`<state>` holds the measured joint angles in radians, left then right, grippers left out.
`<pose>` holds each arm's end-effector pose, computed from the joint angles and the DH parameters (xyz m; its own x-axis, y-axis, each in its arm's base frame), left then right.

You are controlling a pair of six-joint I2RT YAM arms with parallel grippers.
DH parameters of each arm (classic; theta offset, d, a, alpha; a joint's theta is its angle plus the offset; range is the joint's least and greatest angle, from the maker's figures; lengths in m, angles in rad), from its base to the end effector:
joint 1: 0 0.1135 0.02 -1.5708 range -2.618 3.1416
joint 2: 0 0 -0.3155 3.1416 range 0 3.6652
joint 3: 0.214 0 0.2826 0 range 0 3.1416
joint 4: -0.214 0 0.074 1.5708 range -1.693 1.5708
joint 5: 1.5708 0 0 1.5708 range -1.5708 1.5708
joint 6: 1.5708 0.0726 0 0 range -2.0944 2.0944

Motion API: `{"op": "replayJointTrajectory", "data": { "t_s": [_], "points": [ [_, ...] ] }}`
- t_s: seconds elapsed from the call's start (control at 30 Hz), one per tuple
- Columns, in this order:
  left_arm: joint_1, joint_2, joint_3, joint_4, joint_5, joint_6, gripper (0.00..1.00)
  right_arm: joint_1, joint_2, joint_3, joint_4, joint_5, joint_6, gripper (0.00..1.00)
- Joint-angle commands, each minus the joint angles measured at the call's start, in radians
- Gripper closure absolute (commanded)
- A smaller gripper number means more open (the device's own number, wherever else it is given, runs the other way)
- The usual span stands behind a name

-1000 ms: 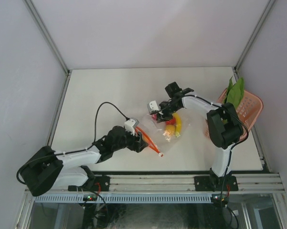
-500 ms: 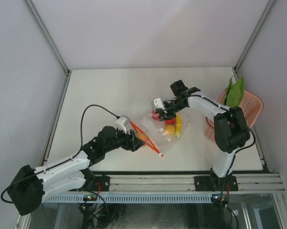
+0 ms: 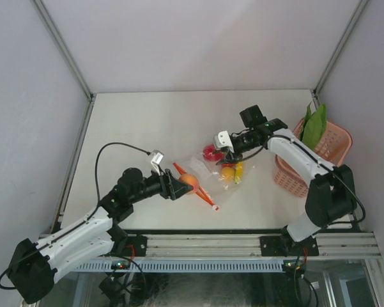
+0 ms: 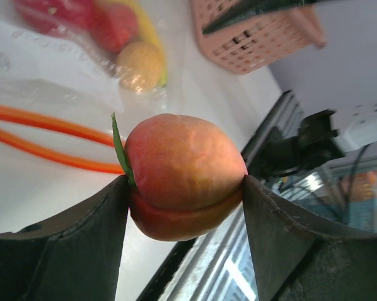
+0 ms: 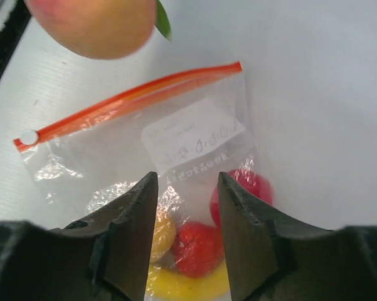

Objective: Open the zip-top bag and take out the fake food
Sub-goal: Pick up the fake fruit from the zipper food storage bag.

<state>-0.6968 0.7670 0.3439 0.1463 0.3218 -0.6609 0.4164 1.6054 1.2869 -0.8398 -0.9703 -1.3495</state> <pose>0.1438 -0.1503 0.2347 -0.6824 -0.1883 -0.7063 0.5362 0.5279 -0.6587 0.3033 0.1996 0.2940 0.3342 -0.4550 -0.8254 -0.9340 -0.2774 -0.2252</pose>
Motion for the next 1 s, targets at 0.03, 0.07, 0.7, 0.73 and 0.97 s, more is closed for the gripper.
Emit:
{"op": "replayJointTrajectory", "data": {
  "t_s": [0.03,0.07,0.7,0.73,0.97],
  "points": [
    [0.03,0.035,-0.038,0.323,0.154,-0.207,0.85,0.007,-0.182,-0.05,0.037,-0.151,0.025,0.45],
    [0.032,0.05,-0.043,0.366,0.161,-0.24,0.84,0.017,-0.212,-0.076,0.058,-0.166,0.043,0.4],
    [0.033,0.142,0.013,0.531,0.127,-0.409,0.84,0.259,-0.352,-0.197,0.404,0.07,0.47,0.11],
    [0.033,0.141,0.015,0.532,0.125,-0.41,0.84,0.267,-0.348,-0.198,0.414,0.087,0.478,0.11],
    [0.033,0.146,0.024,0.532,0.126,-0.411,0.82,0.332,-0.32,-0.211,0.445,0.139,0.489,0.16]
  ]
}}
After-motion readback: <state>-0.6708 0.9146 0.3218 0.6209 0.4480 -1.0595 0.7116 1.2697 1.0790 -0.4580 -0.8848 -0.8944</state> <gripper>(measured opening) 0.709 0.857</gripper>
